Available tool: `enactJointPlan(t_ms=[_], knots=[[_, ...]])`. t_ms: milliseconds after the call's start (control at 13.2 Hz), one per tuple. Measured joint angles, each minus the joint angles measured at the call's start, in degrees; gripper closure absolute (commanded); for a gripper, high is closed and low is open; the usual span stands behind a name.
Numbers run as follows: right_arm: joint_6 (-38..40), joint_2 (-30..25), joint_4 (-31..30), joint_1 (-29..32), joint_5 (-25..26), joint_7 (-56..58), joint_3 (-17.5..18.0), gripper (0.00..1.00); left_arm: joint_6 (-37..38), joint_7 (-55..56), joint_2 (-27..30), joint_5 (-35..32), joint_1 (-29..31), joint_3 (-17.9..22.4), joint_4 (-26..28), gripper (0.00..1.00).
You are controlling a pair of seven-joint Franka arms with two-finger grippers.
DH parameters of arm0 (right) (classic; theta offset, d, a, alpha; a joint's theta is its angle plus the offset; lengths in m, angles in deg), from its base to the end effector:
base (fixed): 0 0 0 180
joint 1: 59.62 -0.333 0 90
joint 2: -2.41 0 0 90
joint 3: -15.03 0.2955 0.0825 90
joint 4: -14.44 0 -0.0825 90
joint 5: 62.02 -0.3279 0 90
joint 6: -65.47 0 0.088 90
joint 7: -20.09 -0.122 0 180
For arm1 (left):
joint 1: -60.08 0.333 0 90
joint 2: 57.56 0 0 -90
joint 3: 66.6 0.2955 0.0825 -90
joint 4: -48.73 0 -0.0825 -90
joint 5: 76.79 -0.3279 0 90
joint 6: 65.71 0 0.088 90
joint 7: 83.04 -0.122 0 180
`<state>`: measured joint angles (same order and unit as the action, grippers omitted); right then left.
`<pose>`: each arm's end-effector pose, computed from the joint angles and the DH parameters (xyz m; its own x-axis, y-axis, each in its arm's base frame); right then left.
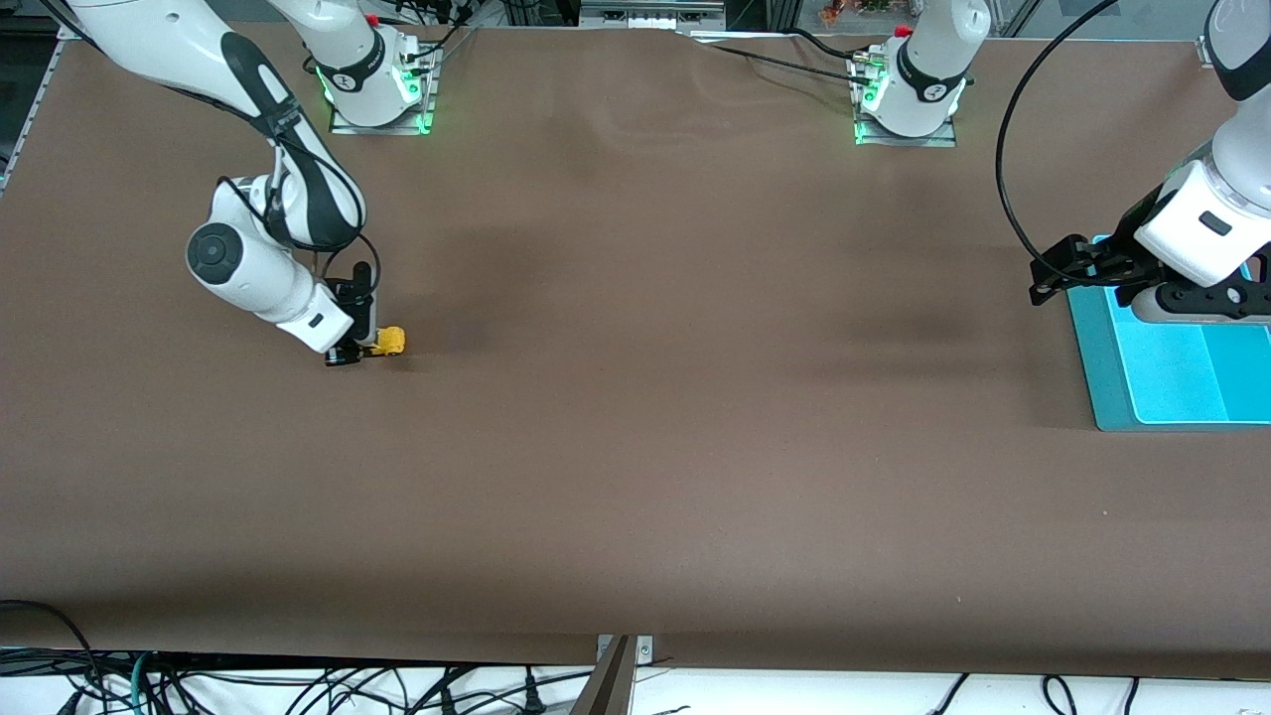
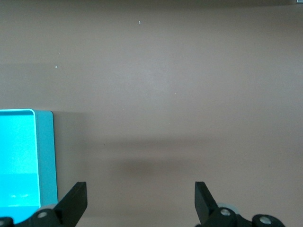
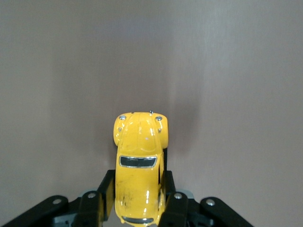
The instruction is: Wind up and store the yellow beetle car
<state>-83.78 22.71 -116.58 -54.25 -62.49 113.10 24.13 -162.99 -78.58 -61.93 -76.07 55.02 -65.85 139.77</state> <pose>0.4926 0.0339 0.2105 -0.1004 0.9931 0.0604 0.9943 0.1023 -0.0292 0.5293 -0.0415 0.5535 0.9995 0.0042 0.0316 0.0037 -0.9999 0.0140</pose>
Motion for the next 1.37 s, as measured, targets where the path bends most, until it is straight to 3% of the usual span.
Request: enactJointPlan(t_ms=[532,835,987,1139,1367], knots=[[0.0,-0.3,0.1,7.0,0.0,13.8,-8.7,0.85,0.0,0.0,0.0,0.0,1.0,0.2,0.0,0.0],[0.4,-0.3,0.1,7.1,0.0,15.0,-9.1,0.73,0.0,0.0,0.0,0.0,1.1,0.2,0.0,0.0],[0.6,-0.4,0.1,7.0,0.0,15.0,-8.9,0.61,0.0,0.0,0.0,0.0,1.1,0.1,0.0,0.0],[0.8,-0.4,0.2,7.0,0.0,15.0,-8.8,0.0,0.0,0.0,0.0,0.0,1.1,0.0,0.0,0.0],[4.8,-0.7,2.0,7.0,-0.2,11.8,-7.8,0.0,0.0,0.0,0.0,0.0,1.1,0.0,0.0,0.0]])
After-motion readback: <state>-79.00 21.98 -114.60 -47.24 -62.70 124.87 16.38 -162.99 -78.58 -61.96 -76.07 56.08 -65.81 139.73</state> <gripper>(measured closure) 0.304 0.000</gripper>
